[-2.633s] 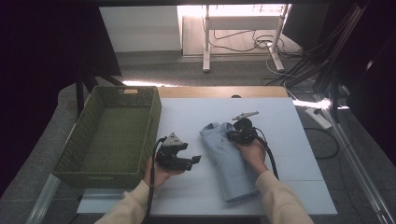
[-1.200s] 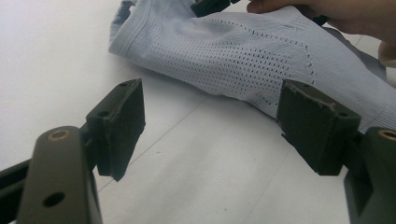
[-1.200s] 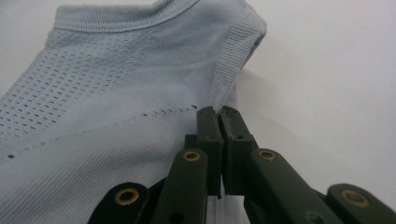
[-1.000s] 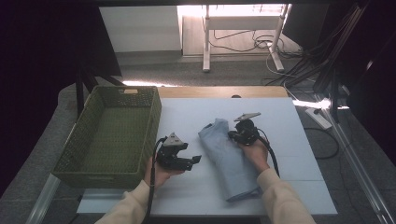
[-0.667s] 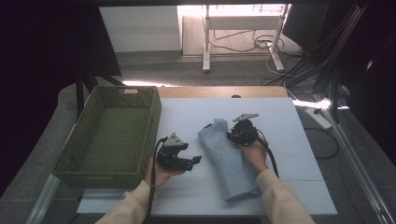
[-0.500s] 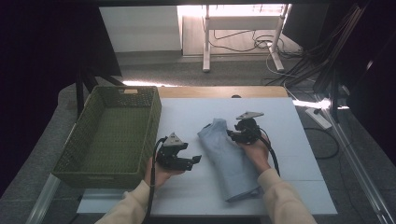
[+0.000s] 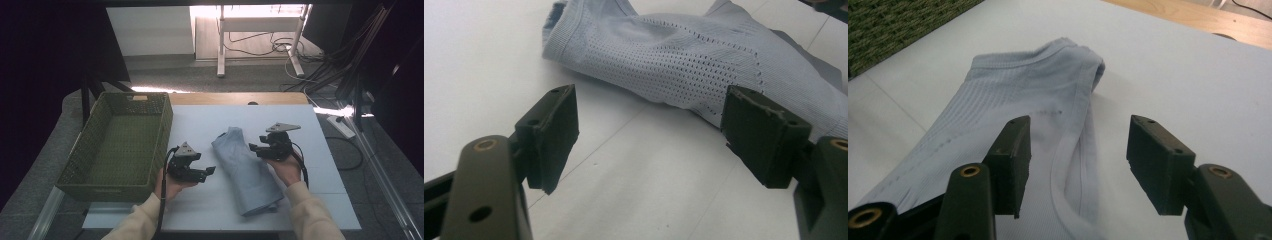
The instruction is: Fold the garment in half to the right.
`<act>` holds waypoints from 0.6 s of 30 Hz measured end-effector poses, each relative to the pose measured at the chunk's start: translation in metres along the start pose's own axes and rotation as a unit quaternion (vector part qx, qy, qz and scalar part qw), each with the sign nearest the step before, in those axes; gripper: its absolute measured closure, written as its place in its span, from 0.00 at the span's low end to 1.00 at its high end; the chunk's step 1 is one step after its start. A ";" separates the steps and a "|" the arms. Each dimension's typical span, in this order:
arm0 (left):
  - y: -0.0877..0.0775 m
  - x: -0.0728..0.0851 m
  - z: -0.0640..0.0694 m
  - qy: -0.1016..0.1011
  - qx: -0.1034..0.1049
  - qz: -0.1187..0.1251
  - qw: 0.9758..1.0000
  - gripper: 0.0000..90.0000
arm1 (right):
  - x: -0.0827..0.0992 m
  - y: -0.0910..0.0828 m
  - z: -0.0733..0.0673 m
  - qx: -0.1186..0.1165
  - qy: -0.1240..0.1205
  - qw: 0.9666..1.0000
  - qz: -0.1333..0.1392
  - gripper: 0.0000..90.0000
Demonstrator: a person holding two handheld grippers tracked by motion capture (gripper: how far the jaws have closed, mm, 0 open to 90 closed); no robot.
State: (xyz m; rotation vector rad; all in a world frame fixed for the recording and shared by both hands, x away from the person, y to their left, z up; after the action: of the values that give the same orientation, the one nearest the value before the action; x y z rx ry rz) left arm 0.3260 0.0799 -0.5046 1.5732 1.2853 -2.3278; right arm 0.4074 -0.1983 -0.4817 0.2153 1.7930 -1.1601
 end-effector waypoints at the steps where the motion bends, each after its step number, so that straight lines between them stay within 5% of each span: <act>1: 0.000 0.000 0.000 0.000 0.000 0.000 1.000 0.27 | 0.002 -0.003 -0.001 0.001 0.002 1.000 0.000 0.48; 14: -0.002 -0.002 0.002 0.004 0.002 0.005 1.000 0.27 | 0.034 -0.041 -0.010 0.003 0.014 1.000 -0.006 0.53; 18: -0.001 -0.002 0.002 0.006 0.003 0.003 1.000 0.27 | 0.031 -0.043 -0.011 -0.010 0.004 1.000 0.002 0.69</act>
State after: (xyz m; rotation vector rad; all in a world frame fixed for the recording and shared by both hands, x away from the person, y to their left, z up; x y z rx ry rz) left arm 0.3249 0.0784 -0.5018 1.5933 1.2773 -2.3236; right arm 0.3590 -0.2225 -0.4792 0.2126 1.8094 -1.1401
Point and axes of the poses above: each handheld gripper's, and its own axes: y roughly forward along the jaws, x roughly out of its underside, z roughly to its right, the point moved 3 cm from there along y, roughly forward along the jaws, and after that the axes turned 4 degrees about y, right-handed, at the moved point
